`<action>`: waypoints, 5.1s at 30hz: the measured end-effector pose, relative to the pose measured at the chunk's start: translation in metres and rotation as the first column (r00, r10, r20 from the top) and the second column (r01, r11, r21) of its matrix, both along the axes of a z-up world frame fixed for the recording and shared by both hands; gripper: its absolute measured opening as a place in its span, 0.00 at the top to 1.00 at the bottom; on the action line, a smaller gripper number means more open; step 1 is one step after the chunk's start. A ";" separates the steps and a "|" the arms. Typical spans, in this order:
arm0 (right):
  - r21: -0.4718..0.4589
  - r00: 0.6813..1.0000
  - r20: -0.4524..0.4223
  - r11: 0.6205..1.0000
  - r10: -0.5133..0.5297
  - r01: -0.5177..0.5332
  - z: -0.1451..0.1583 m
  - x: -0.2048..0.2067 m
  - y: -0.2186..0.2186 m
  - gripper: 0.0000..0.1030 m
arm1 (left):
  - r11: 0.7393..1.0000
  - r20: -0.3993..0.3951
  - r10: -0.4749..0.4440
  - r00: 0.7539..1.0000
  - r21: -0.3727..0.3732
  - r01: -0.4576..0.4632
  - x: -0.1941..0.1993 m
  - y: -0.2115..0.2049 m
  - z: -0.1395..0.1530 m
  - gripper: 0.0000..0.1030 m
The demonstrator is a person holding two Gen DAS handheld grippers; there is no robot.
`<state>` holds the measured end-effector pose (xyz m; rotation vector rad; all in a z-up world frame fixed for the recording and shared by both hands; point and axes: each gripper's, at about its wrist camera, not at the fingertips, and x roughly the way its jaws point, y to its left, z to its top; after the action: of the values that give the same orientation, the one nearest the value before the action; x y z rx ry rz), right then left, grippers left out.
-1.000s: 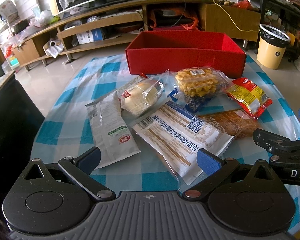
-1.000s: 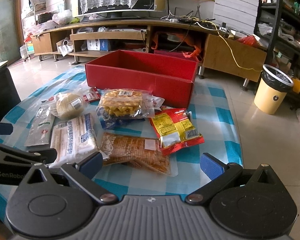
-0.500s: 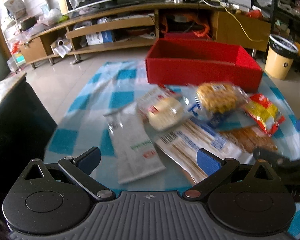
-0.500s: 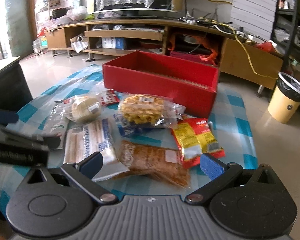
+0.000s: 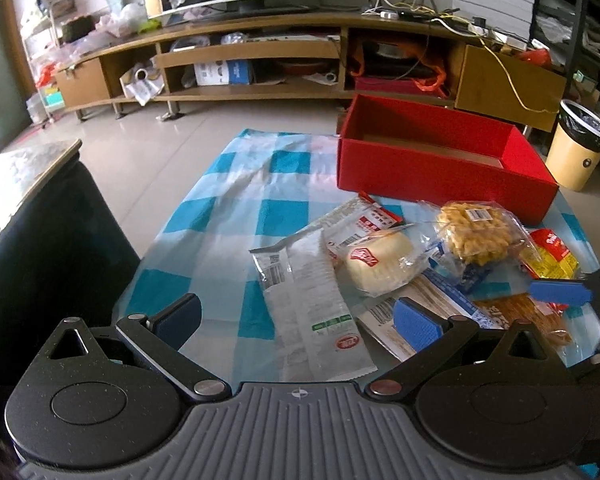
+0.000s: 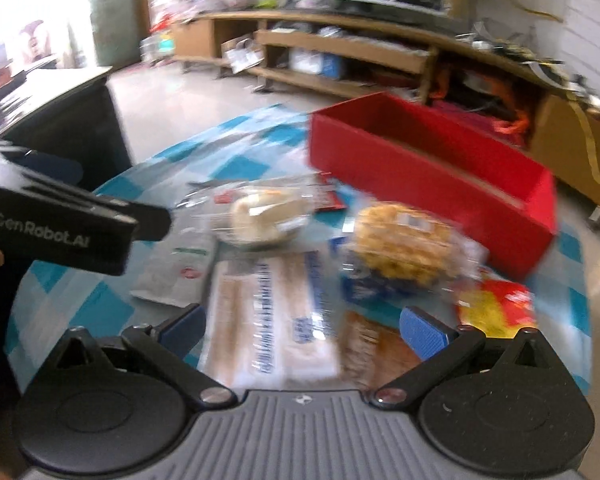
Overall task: Organize snacks
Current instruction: 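Grasp the white-and-blue bread packet with the right tool while the left tool grasps the round bun bag, then carry the bread packet with the right tool while the left tool carries the bun into the red box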
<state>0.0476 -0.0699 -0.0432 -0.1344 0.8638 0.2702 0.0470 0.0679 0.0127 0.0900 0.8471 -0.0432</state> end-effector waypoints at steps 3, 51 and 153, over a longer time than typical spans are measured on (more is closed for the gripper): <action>-0.008 0.998 -0.020 0.998 0.057 -0.057 -0.009 0.009 0.010 0.02 | 1.000 -0.015 0.017 1.000 0.001 -0.017 0.003 0.004 -0.004 0.00; 0.227 0.984 -0.176 0.971 -0.027 0.068 0.014 -0.015 -0.061 0.36 | 0.952 0.022 -0.295 0.955 0.099 0.291 0.022 -0.043 -0.010 0.00; 0.150 0.921 0.039 0.913 -0.388 0.379 0.004 0.219 -0.151 0.37 | 0.986 -0.011 -0.159 0.987 0.056 0.160 0.246 -0.131 -0.053 0.32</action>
<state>0.2670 -0.2205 -0.0390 0.1575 0.7818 -0.0443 0.2930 -0.0628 -0.0404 0.2115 0.8467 -0.1701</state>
